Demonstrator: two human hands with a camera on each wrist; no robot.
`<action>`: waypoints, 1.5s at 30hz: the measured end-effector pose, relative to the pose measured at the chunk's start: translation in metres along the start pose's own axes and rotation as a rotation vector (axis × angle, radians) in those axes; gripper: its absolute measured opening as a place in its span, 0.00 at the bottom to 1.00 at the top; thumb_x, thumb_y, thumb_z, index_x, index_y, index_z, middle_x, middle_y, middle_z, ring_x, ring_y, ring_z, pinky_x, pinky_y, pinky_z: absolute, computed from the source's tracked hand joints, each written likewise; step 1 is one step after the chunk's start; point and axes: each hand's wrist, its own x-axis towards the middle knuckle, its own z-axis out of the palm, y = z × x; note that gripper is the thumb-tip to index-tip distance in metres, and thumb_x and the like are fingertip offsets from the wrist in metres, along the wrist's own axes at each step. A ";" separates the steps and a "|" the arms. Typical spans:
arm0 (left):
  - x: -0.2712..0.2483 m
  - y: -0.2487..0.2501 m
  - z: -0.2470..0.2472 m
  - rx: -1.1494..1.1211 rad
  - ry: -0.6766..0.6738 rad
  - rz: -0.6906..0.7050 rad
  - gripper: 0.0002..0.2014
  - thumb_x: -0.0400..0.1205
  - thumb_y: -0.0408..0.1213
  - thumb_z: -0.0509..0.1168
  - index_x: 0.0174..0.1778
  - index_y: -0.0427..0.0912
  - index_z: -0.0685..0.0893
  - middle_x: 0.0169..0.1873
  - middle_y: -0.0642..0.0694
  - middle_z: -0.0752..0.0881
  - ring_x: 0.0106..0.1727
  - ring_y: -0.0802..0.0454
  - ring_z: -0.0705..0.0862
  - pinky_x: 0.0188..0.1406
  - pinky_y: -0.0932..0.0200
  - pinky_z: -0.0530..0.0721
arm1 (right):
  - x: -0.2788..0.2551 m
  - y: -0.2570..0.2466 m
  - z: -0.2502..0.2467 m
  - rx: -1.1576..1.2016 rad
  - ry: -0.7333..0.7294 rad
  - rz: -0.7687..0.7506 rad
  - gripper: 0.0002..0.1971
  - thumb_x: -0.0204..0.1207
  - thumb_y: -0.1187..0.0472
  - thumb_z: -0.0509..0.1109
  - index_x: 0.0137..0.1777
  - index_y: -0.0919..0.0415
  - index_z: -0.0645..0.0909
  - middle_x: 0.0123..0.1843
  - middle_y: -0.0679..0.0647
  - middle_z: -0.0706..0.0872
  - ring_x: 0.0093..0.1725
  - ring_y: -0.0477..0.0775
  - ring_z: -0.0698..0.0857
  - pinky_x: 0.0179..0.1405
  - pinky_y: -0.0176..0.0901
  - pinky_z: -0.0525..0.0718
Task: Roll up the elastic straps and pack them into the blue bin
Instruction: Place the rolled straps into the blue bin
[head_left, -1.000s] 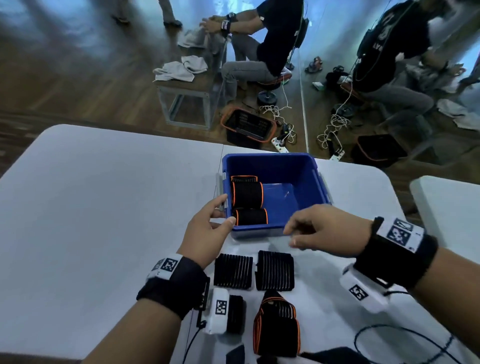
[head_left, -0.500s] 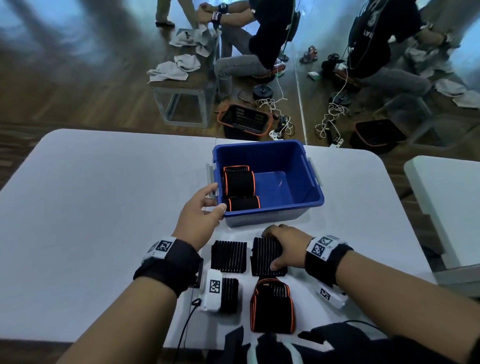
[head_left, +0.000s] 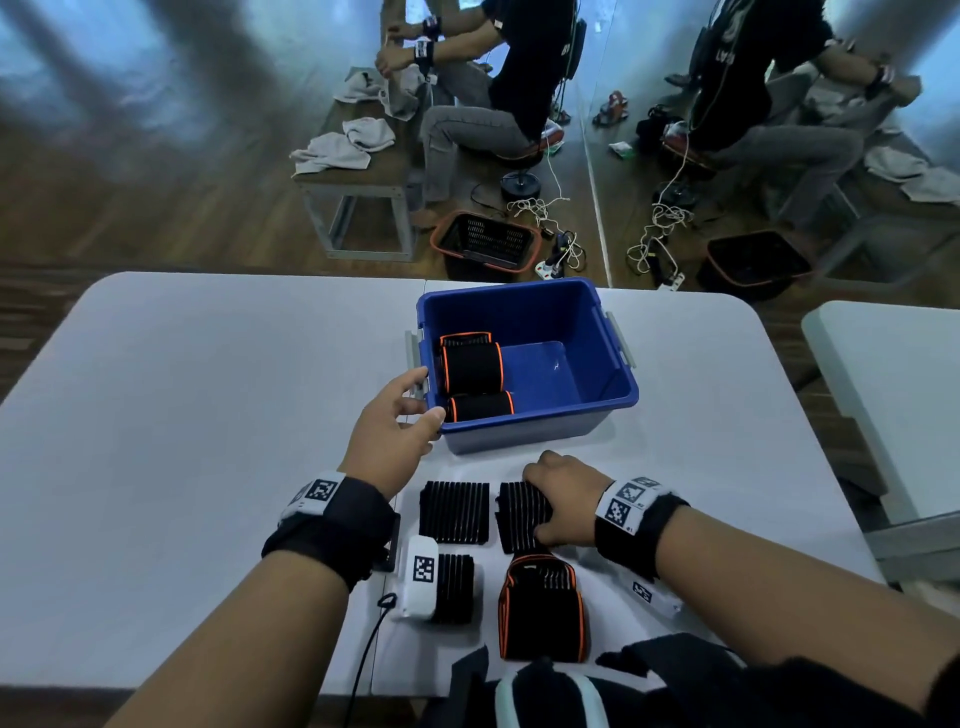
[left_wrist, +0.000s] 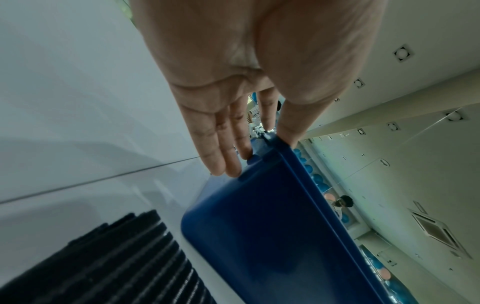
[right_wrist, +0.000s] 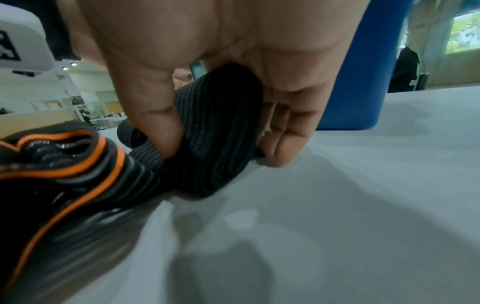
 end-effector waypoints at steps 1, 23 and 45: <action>0.000 0.000 0.000 -0.001 0.000 -0.002 0.26 0.85 0.36 0.68 0.79 0.54 0.74 0.54 0.42 0.87 0.48 0.44 0.92 0.54 0.41 0.91 | -0.001 -0.001 0.000 -0.016 0.001 -0.012 0.22 0.67 0.51 0.77 0.56 0.57 0.74 0.55 0.56 0.76 0.54 0.59 0.79 0.51 0.50 0.83; 0.000 0.001 0.001 0.007 0.011 0.004 0.24 0.85 0.35 0.68 0.77 0.55 0.76 0.50 0.45 0.88 0.47 0.46 0.91 0.52 0.44 0.92 | -0.064 0.024 -0.088 0.240 0.241 -0.017 0.11 0.66 0.55 0.78 0.44 0.52 0.78 0.42 0.48 0.83 0.42 0.50 0.83 0.42 0.45 0.82; -0.001 0.002 0.002 0.000 0.013 -0.019 0.25 0.85 0.35 0.68 0.79 0.54 0.75 0.51 0.45 0.87 0.49 0.45 0.91 0.54 0.43 0.92 | 0.039 0.009 -0.205 -0.133 0.271 0.186 0.15 0.62 0.54 0.80 0.46 0.56 0.81 0.44 0.54 0.86 0.46 0.60 0.87 0.43 0.48 0.87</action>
